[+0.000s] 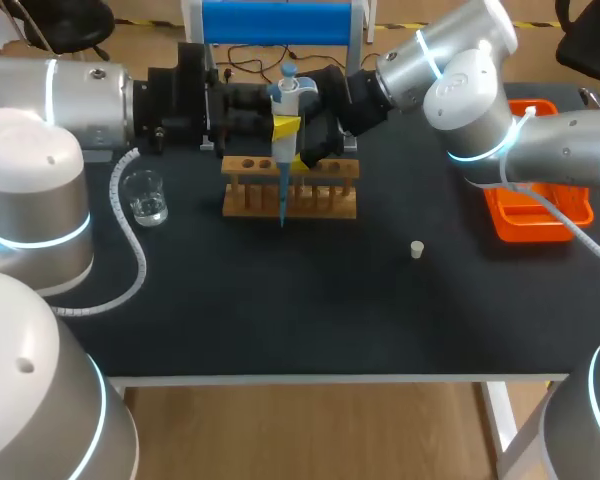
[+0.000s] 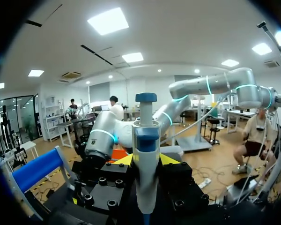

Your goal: Invert the test tube, pick up the pipette, mount the tip to pipette, aspirate from beaker and dispense into the tube, eject the tip, return the pipette, and cap with the stopper.

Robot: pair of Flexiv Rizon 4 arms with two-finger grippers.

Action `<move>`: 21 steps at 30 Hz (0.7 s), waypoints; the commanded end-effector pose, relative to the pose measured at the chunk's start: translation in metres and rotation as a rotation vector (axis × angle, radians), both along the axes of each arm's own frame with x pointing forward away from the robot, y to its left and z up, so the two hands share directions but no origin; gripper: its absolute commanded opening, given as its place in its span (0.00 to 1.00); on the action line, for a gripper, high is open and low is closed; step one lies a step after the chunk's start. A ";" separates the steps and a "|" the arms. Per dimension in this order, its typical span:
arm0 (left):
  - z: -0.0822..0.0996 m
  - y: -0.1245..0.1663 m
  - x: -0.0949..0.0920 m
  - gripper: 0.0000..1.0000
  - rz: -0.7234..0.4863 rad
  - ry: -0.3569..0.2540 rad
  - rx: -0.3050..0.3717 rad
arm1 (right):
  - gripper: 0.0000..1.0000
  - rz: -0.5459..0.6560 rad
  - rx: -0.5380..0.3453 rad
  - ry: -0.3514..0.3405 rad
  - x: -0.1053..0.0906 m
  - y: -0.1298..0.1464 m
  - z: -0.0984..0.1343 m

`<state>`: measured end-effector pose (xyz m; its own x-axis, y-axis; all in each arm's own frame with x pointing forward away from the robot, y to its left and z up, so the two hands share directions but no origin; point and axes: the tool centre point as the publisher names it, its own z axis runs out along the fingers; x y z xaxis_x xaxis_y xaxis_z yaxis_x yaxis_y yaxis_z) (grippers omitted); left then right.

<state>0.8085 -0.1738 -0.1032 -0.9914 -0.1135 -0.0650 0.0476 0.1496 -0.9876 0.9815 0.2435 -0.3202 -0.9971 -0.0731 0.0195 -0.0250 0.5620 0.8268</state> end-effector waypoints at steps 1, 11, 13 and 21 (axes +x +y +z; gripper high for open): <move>0.000 0.000 -0.001 0.00 0.003 -0.002 -0.002 | 1.00 0.002 -0.001 0.001 0.001 -0.001 0.000; 0.000 0.000 -0.001 0.00 0.003 -0.002 -0.002 | 1.00 -0.020 0.001 -0.035 -0.013 -0.026 0.023; 0.000 0.000 -0.001 0.00 0.003 -0.002 -0.002 | 1.00 -0.018 0.006 -0.038 -0.018 -0.035 0.030; 0.000 0.000 -0.001 0.00 0.003 -0.002 -0.002 | 1.00 -0.010 0.008 -0.064 -0.051 -0.076 0.057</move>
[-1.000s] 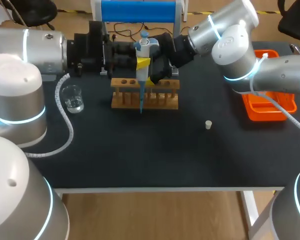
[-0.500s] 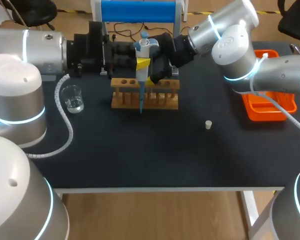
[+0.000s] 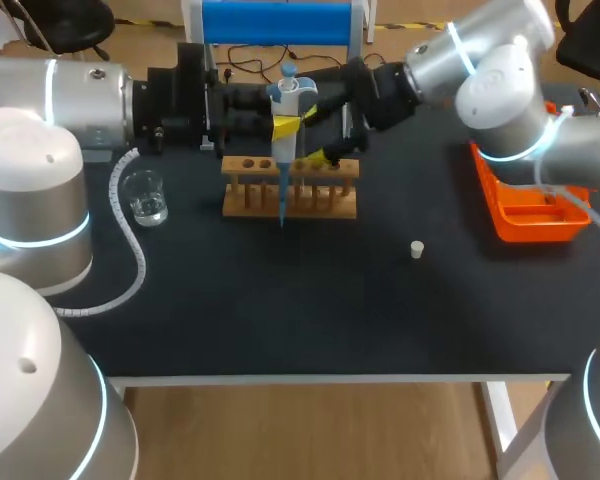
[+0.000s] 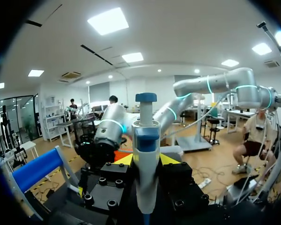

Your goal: Invert the test tube, pick up the pipette, mount the tip to pipette, aspirate from beaker and dispense into the tube, eject the tip, return the pipette, and cap with the stopper.

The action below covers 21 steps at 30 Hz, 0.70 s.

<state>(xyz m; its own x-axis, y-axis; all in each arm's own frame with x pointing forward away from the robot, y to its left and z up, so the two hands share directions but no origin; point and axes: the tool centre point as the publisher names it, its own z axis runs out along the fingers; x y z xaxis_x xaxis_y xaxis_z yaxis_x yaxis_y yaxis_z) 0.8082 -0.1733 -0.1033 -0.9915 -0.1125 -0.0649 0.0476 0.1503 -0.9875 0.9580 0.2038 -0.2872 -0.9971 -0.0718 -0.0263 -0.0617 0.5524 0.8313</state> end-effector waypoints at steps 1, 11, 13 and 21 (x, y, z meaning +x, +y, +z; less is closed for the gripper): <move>0.000 -0.001 -0.001 0.00 0.004 -0.002 -0.002 | 1.00 -0.013 -0.005 -0.025 -0.034 -0.042 0.027; 0.000 -0.001 -0.001 0.00 0.004 -0.002 -0.002 | 1.00 0.015 0.130 -0.019 -0.104 -0.093 0.046; 0.000 -0.001 -0.001 0.00 0.004 -0.002 -0.002 | 1.00 0.025 0.180 -0.009 -0.117 -0.096 0.047; 0.000 -0.001 -0.001 0.00 0.004 -0.002 -0.002 | 1.00 0.086 0.326 -0.018 -0.155 -0.089 0.058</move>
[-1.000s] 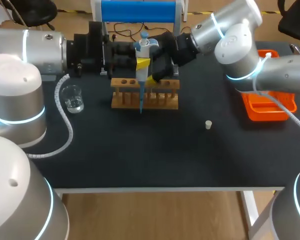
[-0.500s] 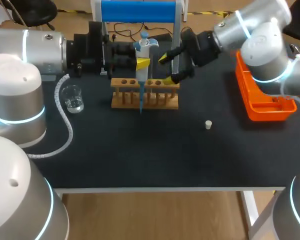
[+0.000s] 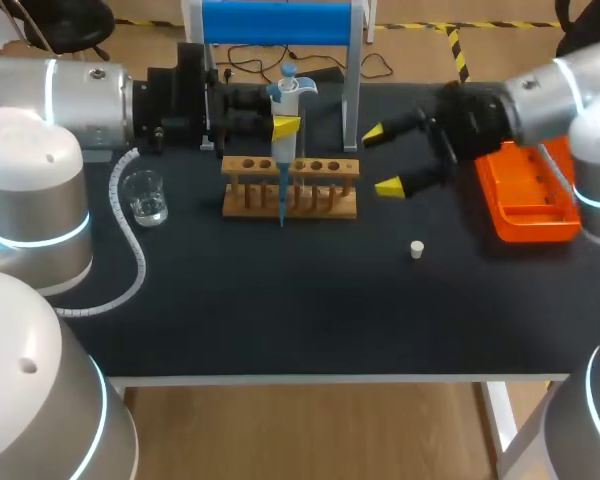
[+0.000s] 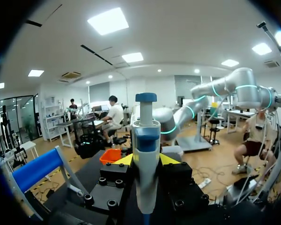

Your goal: Invert the test tube, pick up the pipette, mount the tip to pipette, aspirate from beaker and dispense into the tube, eject the tip, return the pipette, and cap with the stopper.

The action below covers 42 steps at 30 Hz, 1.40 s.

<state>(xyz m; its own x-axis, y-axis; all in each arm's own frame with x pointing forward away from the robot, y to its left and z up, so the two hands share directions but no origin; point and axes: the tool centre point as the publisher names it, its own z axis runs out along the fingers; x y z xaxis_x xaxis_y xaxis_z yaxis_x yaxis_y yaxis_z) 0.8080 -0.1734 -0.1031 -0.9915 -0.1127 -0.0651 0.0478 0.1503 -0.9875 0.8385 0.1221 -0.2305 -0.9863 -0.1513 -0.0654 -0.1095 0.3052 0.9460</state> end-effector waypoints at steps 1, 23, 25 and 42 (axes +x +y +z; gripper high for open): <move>0.000 -0.001 0.000 0.00 0.004 -0.002 -0.002 | 1.00 -0.004 0.079 -0.003 -0.040 -0.004 0.004; 0.000 -0.001 0.000 0.00 0.004 -0.002 -0.002 | 1.00 -0.003 0.203 0.136 -0.042 0.057 0.043; 0.000 -0.001 0.000 0.00 0.004 -0.002 -0.002 | 1.00 -0.006 0.205 0.135 -0.041 0.063 0.046; 0.000 -0.001 0.000 0.00 0.004 -0.002 -0.002 | 1.00 0.008 0.268 0.150 -0.036 0.105 0.060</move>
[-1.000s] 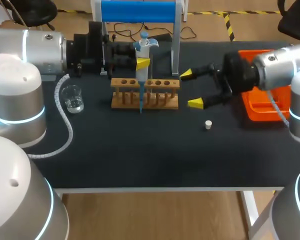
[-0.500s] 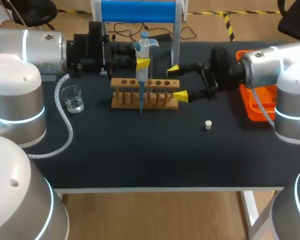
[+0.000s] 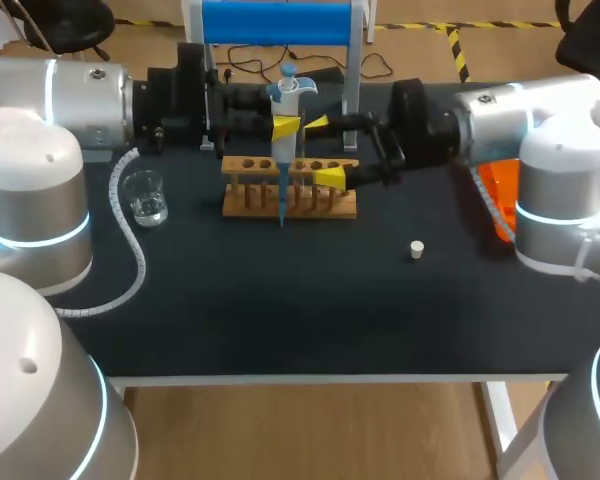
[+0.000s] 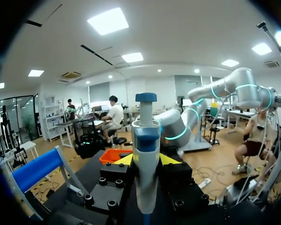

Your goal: Invert the test tube, pick up the pipette, mount the tip to pipette, aspirate from beaker and dispense into the tube, eject the tip, return the pipette, and cap with the stopper.

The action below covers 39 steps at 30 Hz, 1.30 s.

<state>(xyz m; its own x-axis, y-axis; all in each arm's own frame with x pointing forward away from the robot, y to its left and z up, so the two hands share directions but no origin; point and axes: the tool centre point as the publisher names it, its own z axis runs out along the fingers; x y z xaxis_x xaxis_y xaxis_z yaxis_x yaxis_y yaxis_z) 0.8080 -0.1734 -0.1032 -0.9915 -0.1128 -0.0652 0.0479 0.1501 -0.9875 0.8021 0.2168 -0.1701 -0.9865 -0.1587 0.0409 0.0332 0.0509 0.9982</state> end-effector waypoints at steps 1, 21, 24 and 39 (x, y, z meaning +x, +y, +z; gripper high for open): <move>0.000 -0.001 0.000 0.00 0.004 -0.002 -0.002 | 1.00 0.003 0.013 0.007 0.001 0.013 0.000; 0.000 -0.001 0.000 0.00 0.004 -0.002 -0.002 | 1.00 0.018 0.051 -0.041 -0.002 0.038 0.010; 0.000 -0.001 0.000 0.00 0.004 -0.002 -0.002 | 1.00 0.020 0.064 -0.039 -0.001 0.039 0.012; 0.000 -0.001 0.000 0.00 0.004 -0.002 -0.002 | 1.00 0.021 0.077 -0.036 0.001 0.051 0.023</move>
